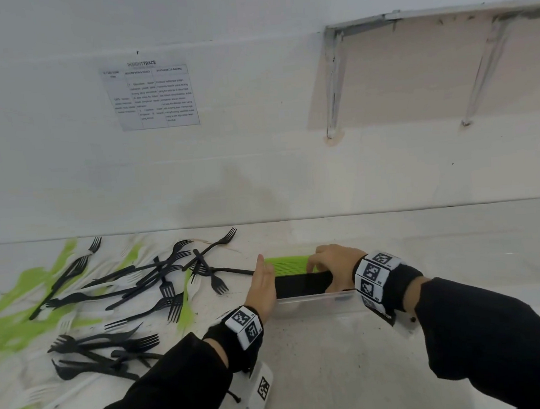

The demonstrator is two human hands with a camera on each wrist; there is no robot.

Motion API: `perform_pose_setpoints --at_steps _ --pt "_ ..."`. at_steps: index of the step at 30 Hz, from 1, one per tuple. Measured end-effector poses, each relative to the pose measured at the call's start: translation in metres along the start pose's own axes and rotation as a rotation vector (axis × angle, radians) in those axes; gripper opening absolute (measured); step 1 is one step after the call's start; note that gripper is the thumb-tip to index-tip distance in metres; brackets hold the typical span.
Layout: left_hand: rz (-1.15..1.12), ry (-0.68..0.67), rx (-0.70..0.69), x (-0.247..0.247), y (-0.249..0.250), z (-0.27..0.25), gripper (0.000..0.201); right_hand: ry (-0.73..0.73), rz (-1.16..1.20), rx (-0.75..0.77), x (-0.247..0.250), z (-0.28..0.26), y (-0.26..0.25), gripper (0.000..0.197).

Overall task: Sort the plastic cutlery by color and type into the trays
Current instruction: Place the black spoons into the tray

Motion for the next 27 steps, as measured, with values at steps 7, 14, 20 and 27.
perform_pose_setpoints --at_steps 7,14,20,27 --pt "0.085 0.018 -0.029 -0.001 -0.006 0.005 0.054 0.009 -0.051 0.053 -0.009 -0.002 0.0 0.054" --pt "0.099 0.018 -0.058 -0.002 -0.007 0.005 0.054 0.071 0.077 0.007 -0.013 -0.008 0.011 0.054" --pt "0.111 0.031 -0.06 -0.002 -0.01 0.007 0.054 0.153 0.18 0.01 -0.016 -0.01 0.013 0.041" --pt "0.111 0.03 -0.034 0.0 -0.013 0.009 0.054 0.485 0.206 -0.541 0.001 -0.042 0.049 0.034"
Point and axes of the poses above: each hand's wrist, its own z-axis towards the middle knuckle, its own x-axis out of the back of the hand, y = z × x, the point moved 1 cm from there along z, towards the middle knuckle, and after that the axes turned 6 degrees about x, right-handed, at the moved point
